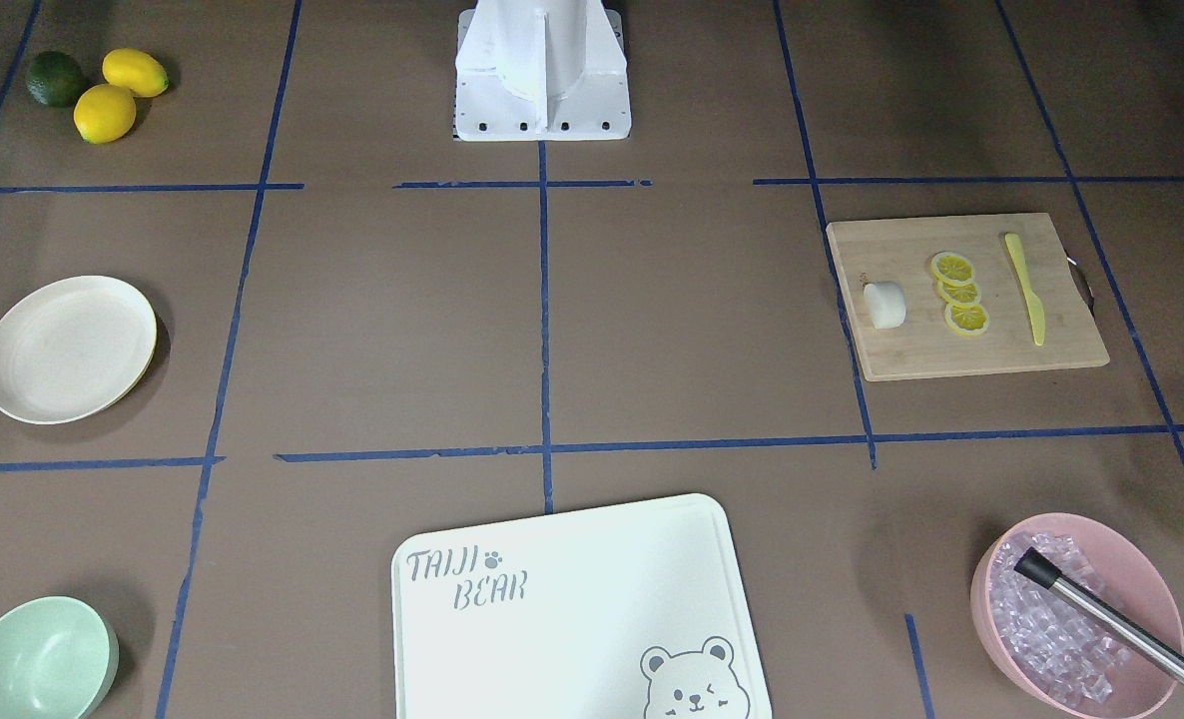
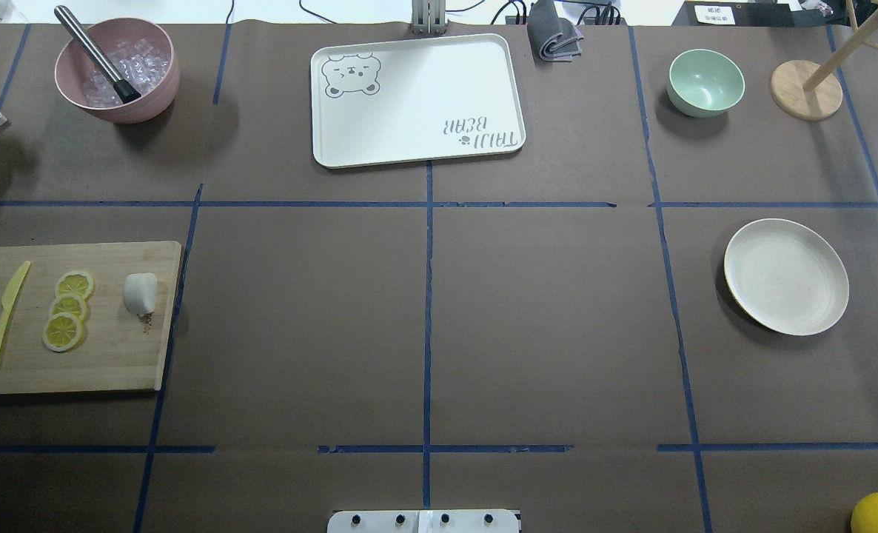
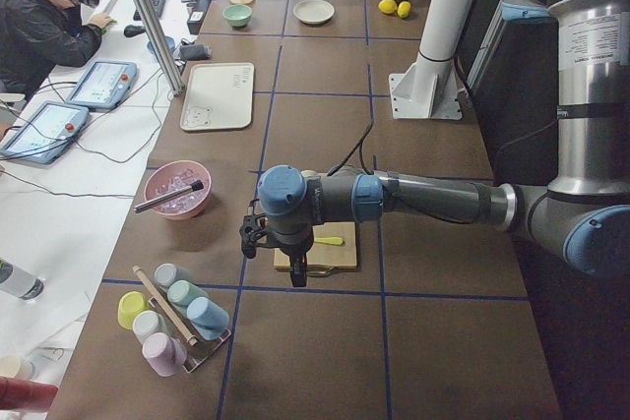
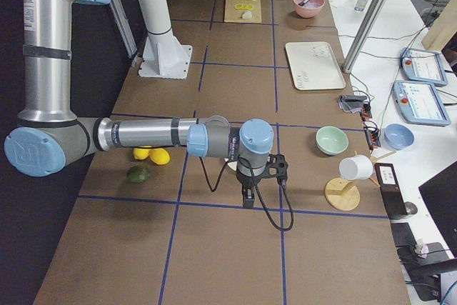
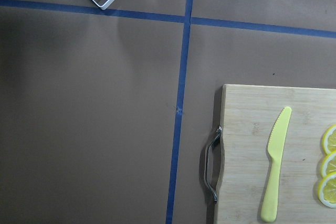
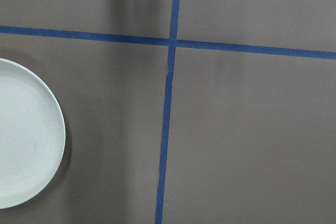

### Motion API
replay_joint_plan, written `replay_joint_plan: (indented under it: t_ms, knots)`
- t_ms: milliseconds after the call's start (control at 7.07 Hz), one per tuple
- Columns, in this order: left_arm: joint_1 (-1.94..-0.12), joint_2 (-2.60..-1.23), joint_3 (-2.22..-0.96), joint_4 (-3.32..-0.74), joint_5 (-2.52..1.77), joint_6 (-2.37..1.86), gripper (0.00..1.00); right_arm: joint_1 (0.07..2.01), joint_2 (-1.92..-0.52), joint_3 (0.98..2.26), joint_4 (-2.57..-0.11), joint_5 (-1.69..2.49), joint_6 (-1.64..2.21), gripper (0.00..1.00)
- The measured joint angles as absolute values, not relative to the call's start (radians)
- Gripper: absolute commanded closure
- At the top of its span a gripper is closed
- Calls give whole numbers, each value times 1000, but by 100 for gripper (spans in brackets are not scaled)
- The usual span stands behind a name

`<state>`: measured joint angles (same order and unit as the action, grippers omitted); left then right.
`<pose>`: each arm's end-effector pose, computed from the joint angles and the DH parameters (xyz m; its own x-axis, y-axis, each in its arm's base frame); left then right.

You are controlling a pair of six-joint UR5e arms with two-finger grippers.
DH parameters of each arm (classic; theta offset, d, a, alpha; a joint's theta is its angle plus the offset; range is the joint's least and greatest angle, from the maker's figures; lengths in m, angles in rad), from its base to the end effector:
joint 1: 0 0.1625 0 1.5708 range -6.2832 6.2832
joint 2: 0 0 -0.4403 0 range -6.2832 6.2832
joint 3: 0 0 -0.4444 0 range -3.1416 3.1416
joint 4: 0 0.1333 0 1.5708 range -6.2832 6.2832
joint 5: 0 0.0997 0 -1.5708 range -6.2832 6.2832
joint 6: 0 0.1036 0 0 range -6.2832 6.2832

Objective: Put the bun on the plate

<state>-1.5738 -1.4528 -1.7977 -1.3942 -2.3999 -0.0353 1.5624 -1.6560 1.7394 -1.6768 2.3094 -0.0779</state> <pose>-0.0584 -0.4845 0.6280 0.6749 -0.0871 -0.7328 0.0268 0.9953 -0.0936 0.0593 -0.5038 0.6430 0.7366 -0.0688 0.6728 0.0659 0.9974 0.0298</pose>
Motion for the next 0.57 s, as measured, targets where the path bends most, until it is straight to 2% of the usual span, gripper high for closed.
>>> replay_joint_plan:
  t_ms: [283, 566]
  knots:
    - [-1574, -1453, -1807, -1391, -2401, -35, 0, 1551, -1654, 1774, -1677, 2314, -76, 0]
    - [-1573, -1453, -1811, -1393, -2404, -35, 0, 1445, -1648, 1805, -1611, 2311, -43, 0]
